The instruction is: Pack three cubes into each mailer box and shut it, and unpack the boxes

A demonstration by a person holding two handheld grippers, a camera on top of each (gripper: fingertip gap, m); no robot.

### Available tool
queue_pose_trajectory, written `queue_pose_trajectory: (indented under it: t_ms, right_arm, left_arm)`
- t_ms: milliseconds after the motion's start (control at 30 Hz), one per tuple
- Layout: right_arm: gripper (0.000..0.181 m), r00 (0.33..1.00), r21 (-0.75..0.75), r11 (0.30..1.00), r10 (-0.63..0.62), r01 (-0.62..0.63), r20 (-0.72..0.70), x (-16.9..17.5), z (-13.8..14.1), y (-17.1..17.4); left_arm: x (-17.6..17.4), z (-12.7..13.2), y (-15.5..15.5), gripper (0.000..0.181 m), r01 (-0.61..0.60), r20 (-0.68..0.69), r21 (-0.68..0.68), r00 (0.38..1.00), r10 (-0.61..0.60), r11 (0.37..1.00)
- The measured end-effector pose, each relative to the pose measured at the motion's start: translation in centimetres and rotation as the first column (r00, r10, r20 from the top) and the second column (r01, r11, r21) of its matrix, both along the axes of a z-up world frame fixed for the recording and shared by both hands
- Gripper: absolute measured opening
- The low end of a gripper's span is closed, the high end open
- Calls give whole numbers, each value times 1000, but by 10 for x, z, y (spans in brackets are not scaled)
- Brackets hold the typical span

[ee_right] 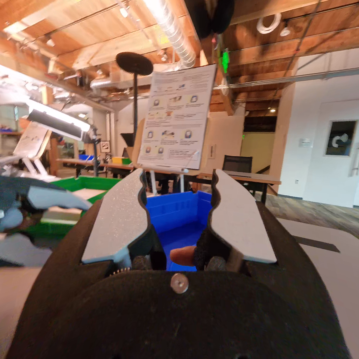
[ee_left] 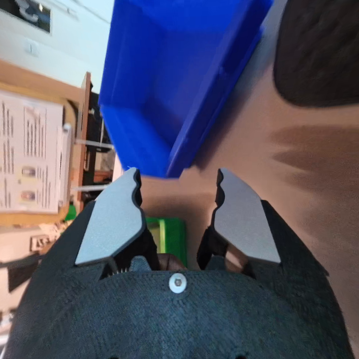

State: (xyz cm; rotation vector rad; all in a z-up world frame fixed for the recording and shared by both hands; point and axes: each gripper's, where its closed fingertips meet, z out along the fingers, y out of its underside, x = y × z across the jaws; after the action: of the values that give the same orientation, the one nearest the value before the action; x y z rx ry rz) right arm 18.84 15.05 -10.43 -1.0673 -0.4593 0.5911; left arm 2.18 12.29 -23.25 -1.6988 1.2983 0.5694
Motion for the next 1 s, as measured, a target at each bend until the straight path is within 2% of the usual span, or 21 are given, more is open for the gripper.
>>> queue_pose_trajectory:
  t_ms: [100, 167, 233, 300, 367, 400, 500, 600, 633, 700, 1000]
  right_arm:
    - [57, 979, 25, 996, 83, -89, 185, -36, -16, -15]
    - [48, 930, -32, 991, 132, -129, 343, -66, -36, -25]
    - [52, 828, -158, 977, 208, -146, 521, -97, -67, -32]
    - [58, 685, -266, 961, 247, -81, 686, -115, -103, -29]
    - [59, 572, -241, 970, 188, 18, 798, -120, -124, -14]
    - [58, 525, -228, 972, 164, 59, 835, -121, -132, -5]
    - [58, 386, -286, 948, 213, 143, 898, -119, -157, 7]
    - [47, 262, -251, 944, 192, 213, 946, -110, -173, 18]
    - [37, 237, -229, 945, 172, 235, 956, -105, -175, 22]
    - [33, 226, -246, 942, 194, 228, 955, -102, -178, 22]
    - [34, 142, -235, 949, 208, 211, 968, -70, -180, 29]
  left_arm:
    - [-66, -3, -19, 66, -116, 88, -18, 989, 117, 993]
    - [-112, -13, -27, 58, -201, 92, -42, 975, 204, 979]
    - [-143, -25, -35, 55, -259, 97, -97, 959, 268, 961]
    - [-157, -33, -40, 53, -271, 91, -126, 955, 283, 954]
    - [-167, -39, -43, 53, -287, 67, -144, 952, 298, 947]
    - [-172, -41, -43, 53, -297, 53, -147, 950, 307, 944]
    - [-187, -47, -43, 49, -327, 12, -157, 943, 333, 932]
    - [-199, -51, -44, 37, -340, -22, -167, 940, 341, 926]
    - [-200, -53, -46, 33, -334, -14, -180, 941, 337, 925]
    - [-205, -53, -48, 33, -336, -22, -176, 941, 337, 925]
    - [-244, -53, -65, 36, -396, -88, -183, 918, 387, 900]
